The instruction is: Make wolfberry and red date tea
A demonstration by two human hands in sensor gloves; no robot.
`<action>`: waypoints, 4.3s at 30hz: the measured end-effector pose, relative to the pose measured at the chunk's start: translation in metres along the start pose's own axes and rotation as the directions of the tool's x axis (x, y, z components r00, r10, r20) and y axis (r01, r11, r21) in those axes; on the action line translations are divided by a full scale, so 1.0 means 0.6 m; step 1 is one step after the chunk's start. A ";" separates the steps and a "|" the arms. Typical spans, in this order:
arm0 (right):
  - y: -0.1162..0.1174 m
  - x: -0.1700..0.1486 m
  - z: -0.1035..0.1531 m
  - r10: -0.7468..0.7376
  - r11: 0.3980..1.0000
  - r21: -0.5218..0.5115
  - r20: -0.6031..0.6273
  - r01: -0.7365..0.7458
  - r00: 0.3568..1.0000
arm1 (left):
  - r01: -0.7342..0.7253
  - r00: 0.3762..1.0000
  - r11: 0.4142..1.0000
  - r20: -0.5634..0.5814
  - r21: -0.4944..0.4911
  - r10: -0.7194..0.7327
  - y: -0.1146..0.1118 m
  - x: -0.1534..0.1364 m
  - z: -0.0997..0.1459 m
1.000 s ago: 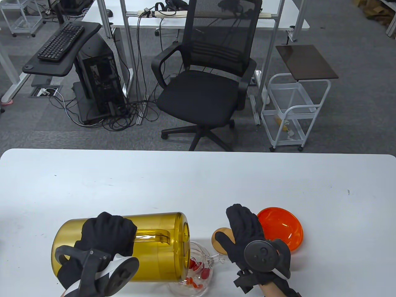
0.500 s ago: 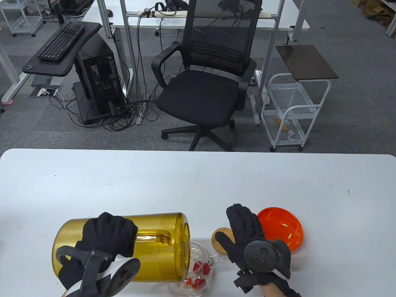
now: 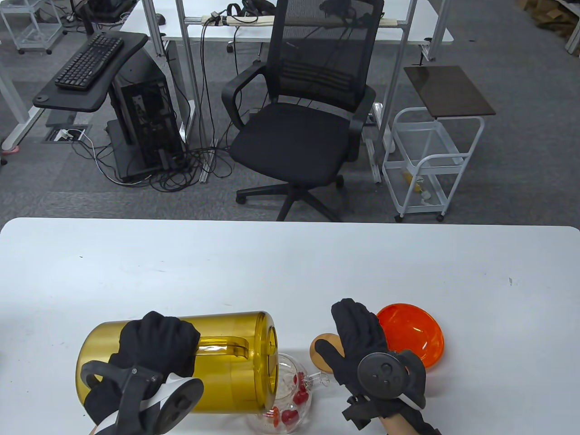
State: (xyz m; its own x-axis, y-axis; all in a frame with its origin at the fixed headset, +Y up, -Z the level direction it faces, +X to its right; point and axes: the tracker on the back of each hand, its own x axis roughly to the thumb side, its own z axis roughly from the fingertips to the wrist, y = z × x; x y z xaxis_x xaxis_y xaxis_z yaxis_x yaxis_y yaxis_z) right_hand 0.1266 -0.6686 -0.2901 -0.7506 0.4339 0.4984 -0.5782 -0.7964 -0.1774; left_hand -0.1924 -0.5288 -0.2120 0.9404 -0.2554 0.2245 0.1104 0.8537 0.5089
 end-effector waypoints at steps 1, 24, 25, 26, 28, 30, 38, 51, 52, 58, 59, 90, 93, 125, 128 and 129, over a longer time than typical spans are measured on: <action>0.000 0.000 0.000 0.000 1.000 0.000 0.000 0.000 1.000 | 0.001 1.000 1.000 0.000 0.000 -0.001 0.000 0.000 0.000; -0.001 0.002 0.000 0.004 1.000 0.004 0.001 -0.004 1.000 | 0.029 1.000 1.000 0.003 -0.002 -0.029 0.001 -0.001 -0.001; -0.001 0.002 0.000 0.004 1.000 0.004 0.002 -0.004 1.000 | 0.030 1.000 1.000 0.002 -0.003 -0.030 0.001 -0.001 -0.001; -0.001 0.002 0.000 0.003 1.000 0.004 0.002 -0.003 1.000 | 0.031 1.000 1.000 0.002 -0.003 -0.031 0.001 -0.001 -0.001; -0.001 0.003 0.000 0.004 1.000 0.002 0.004 -0.004 1.000 | 0.034 0.999 0.999 0.002 -0.003 -0.034 0.001 -0.001 -0.001; -0.001 0.003 0.000 0.004 1.000 0.002 0.005 -0.004 1.000 | 0.036 0.999 0.999 0.002 -0.004 -0.036 0.002 -0.001 -0.001; -0.001 0.004 -0.001 0.005 1.000 0.001 0.007 -0.006 1.000 | 0.042 0.999 0.999 0.003 -0.001 -0.042 0.003 0.000 -0.001; -0.001 0.005 -0.001 0.005 1.000 0.002 0.010 -0.005 1.000 | 0.052 0.999 0.999 0.008 0.000 -0.052 0.003 0.003 -0.002; -0.002 0.005 -0.001 0.005 1.000 0.002 0.010 -0.005 1.000 | 0.053 0.999 0.999 0.008 0.000 -0.053 0.003 0.003 -0.002; -0.002 0.006 -0.001 0.002 1.000 0.000 0.013 -0.002 1.000 | 0.060 0.998 0.998 0.011 0.000 -0.059 0.003 0.004 -0.002; -0.002 0.006 0.000 0.003 1.000 0.001 0.013 -0.003 1.000 | 0.059 0.998 0.998 0.012 -0.001 -0.059 0.003 0.005 -0.002; -0.001 0.007 0.000 0.001 1.000 0.004 0.017 -0.002 1.000 | 0.065 0.998 0.998 0.016 0.001 -0.065 0.005 0.008 -0.001; -0.001 0.007 -0.001 0.001 1.000 0.004 0.018 -0.001 1.000 | 0.065 0.998 0.998 0.016 0.001 -0.065 0.005 0.008 -0.001; -0.001 0.007 -0.001 -0.001 1.000 0.007 0.017 0.001 1.000 | 0.080 0.996 0.997 0.026 0.000 -0.080 0.003 0.011 -0.005; -0.001 0.007 -0.001 -0.001 1.000 0.007 0.017 0.001 1.000 | 0.069 0.998 0.998 0.016 -0.004 -0.069 0.001 0.008 -0.005; -0.001 0.007 -0.001 -0.002 1.000 0.007 0.017 0.001 1.000 | 0.063 0.998 0.998 0.012 -0.005 -0.063 0.000 0.007 -0.005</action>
State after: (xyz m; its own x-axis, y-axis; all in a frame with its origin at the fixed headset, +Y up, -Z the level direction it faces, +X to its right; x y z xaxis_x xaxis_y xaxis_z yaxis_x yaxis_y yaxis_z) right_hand 0.1238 -0.6658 -0.2885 -0.7440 0.4277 0.5134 -0.5770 -0.7987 -0.1709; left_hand -0.1873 -0.5287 -0.2136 0.9275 -0.3144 0.2021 0.1712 0.8380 0.5181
